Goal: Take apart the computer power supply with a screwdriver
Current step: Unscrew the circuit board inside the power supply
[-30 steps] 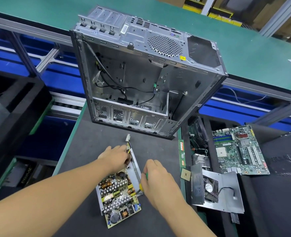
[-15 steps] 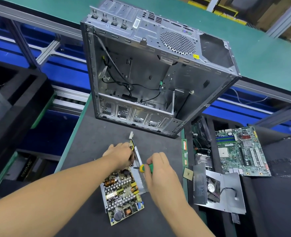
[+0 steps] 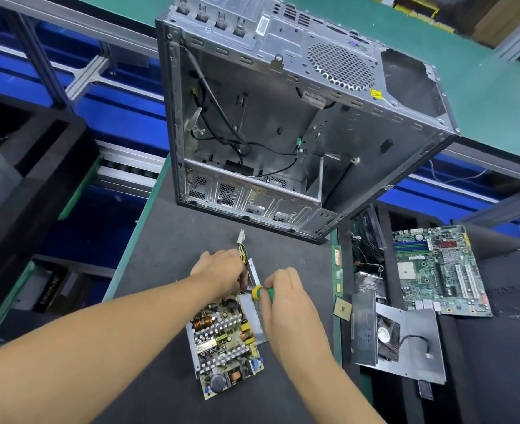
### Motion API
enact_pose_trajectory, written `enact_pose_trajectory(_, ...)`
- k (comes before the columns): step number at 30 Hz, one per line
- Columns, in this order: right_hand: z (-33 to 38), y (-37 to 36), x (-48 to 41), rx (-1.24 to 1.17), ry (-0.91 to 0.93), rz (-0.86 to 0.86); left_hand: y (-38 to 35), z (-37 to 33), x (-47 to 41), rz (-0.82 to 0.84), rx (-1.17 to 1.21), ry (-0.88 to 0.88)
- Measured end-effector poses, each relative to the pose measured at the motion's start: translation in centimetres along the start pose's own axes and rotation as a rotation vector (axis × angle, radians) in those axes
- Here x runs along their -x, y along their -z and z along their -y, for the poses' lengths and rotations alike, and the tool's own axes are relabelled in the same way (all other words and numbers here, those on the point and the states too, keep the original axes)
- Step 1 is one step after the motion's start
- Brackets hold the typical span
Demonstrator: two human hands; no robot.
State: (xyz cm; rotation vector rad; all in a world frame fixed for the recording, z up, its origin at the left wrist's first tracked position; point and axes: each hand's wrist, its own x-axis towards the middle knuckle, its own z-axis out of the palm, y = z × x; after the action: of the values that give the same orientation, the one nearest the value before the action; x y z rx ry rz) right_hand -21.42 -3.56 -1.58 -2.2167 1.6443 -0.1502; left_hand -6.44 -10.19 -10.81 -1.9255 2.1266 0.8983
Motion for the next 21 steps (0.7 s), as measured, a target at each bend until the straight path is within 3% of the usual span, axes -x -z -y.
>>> enact_pose_trajectory(4,0.5,0.2,-0.4,0.067,-0.023,0.049,0.1,-0.7,-0.4,0.004,-0.087,-0.011)
enact_pose_trajectory(9,0.9,0.0,-0.7,0.135,0.008,0.074,2.6,-0.5,-1.4,0.290,-0.096,-0.077)
enact_pose_trajectory(12,1.1,-0.2,-0.7,0.120,0.006,0.068,3.1,0.1,-2.0,0.372,-0.072,-0.132)
enact_pose_trajectory(21,2.0,0.0,-0.9,0.119,-0.002,0.105,1.9,0.8,-2.7,0.304,0.007,-0.101)
